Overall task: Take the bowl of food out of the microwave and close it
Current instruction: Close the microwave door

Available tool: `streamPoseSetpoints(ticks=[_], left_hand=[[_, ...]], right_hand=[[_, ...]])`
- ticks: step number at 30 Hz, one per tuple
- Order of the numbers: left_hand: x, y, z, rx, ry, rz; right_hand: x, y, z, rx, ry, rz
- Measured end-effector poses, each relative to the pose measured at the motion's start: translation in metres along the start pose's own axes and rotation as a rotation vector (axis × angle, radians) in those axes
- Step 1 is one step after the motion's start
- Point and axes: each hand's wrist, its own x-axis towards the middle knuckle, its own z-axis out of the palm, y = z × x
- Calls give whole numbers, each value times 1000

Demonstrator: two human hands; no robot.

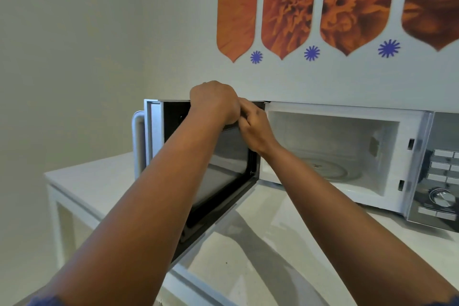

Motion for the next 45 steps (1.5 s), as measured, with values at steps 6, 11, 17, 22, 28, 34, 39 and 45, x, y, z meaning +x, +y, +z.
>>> streamPoseSetpoints(ticks=[6, 11, 17, 22, 28, 34, 39, 45], left_hand=[[7, 3, -24, 105, -215, 128], [16, 12, -39, 108, -302, 153], [20, 21, -51, -113, -399, 129], [18, 37, -52, -169, -375, 221], [16, 54, -48, -189, -395, 362], [19, 66, -42, -177, -368, 512], [19, 87, -39, -73, -317, 618], [26, 120, -29, -16, -197, 640]], right_hand=[[0, 1, -12, -50, -29, 7], [-4, 1, -27, -75, -23, 4], [-10, 4, -50, -54, 28, 38], [-15, 6, -78, -81, 42, 84], [-19, 6, -116, -80, -87, 145], [-23, 0, -162, 38, -246, 250], [-19, -17, -196, 67, -275, 300], [-22, -32, -228, -190, -364, 446]])
